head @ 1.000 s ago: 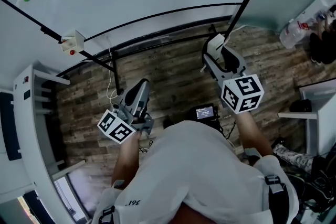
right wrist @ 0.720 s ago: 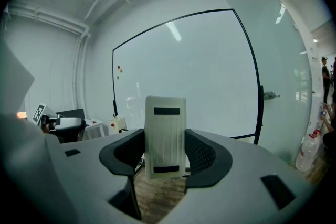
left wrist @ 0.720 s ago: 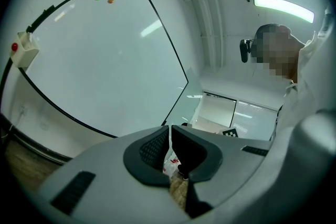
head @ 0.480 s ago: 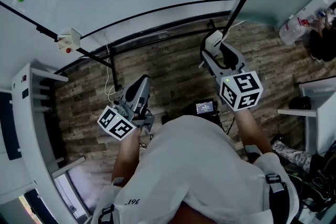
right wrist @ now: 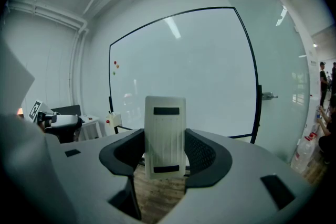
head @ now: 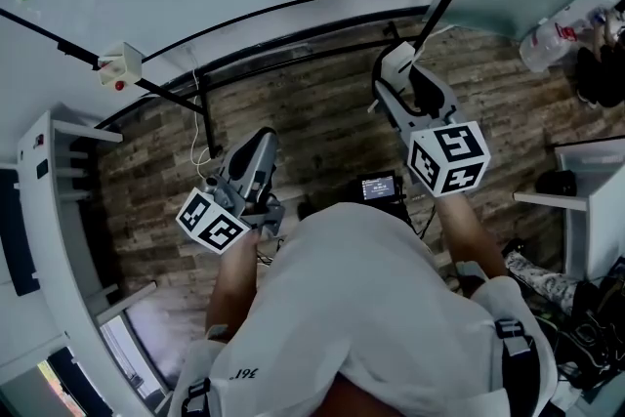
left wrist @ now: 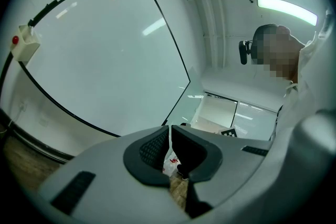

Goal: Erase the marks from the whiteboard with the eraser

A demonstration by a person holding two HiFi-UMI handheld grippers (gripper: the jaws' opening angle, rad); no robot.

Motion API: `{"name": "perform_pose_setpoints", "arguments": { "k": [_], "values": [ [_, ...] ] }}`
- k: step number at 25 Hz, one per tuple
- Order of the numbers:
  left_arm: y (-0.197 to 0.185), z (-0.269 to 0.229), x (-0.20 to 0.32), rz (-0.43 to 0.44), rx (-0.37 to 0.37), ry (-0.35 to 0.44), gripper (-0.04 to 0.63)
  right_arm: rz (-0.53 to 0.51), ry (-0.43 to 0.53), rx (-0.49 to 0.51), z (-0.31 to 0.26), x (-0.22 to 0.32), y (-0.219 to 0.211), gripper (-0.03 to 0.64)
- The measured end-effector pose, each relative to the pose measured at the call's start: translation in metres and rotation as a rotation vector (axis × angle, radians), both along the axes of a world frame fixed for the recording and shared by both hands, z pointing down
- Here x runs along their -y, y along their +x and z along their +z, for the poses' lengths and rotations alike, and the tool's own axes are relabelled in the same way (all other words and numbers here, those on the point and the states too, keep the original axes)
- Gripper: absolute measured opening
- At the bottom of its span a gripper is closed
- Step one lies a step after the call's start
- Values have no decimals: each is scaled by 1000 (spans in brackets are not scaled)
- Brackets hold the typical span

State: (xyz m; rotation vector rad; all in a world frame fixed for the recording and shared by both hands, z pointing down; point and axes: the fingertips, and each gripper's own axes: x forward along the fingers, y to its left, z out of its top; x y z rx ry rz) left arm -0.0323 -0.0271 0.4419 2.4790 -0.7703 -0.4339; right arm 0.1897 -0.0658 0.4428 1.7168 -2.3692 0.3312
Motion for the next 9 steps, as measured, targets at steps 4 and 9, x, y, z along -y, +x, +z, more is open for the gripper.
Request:
{"name": "perform_pose_setpoints", "arguments": {
  "k": [4,9],
  "values": [
    [1,-2,2,0,-1,1,9,-10,3,-5,-2,2,-2,255],
    [0,-9,18,-3,-7,44,9,-21,49,-20,-12,19,-6,255]
  ]
}}
